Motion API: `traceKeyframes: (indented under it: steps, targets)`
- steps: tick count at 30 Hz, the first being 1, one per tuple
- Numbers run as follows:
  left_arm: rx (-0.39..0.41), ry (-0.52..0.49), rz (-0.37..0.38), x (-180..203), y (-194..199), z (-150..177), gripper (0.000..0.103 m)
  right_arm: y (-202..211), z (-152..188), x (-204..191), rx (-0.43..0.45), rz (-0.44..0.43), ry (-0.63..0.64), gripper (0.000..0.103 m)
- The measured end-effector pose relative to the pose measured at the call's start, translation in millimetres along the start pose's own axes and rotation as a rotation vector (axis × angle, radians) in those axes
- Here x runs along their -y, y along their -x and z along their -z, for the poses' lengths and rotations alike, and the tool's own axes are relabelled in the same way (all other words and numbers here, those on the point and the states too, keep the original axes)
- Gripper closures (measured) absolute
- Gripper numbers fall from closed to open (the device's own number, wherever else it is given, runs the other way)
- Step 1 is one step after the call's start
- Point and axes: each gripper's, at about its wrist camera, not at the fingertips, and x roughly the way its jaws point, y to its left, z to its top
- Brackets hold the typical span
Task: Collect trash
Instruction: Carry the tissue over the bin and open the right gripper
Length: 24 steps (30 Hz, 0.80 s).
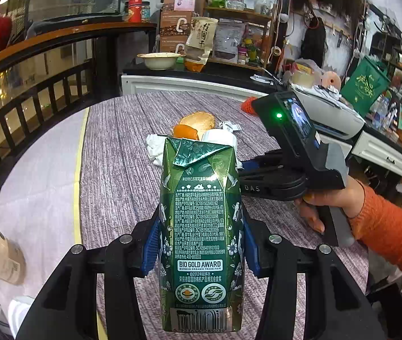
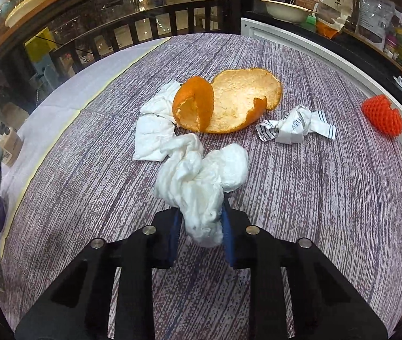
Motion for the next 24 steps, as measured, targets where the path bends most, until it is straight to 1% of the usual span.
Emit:
traceKeyframes:
  steps: [1, 4, 8, 12, 16, 22, 24]
  targets:
    - [0.004, 0.004, -0.005, 1, -1, 2, 0.055, 2, 2, 1, 0.005, -0.001, -0.004, 0.081]
    - [0.015, 0.003, -0.019, 8, -3, 5, 0.055, 14, 11, 5, 0.029, -0.011, -0.012, 0.083]
    - [0.021, 0.02, -0.003, 15, -7, 9, 0.055, 33, 24, 15, 0.057, -0.025, -0.032, 0.084]
    - [0.02, 0.035, 0.03, 25, -12, 10, 0.055, 60, 42, 30, 0.103, -0.015, -0.058, 0.084]
    - [0.013, 0.027, 0.07, 43, -18, 9, 0.055, 91, 64, 46, 0.16, 0.016, -0.091, 0.084]
    - [0.025, 0.0, 0.135, 78, -26, 7, 0.055, 134, 104, 81, 0.227, 0.061, -0.187, 0.084]
    - [0.03, -0.012, 0.159, 90, -28, 6, 0.055, 147, 118, 96, 0.249, 0.088, -0.225, 0.084]
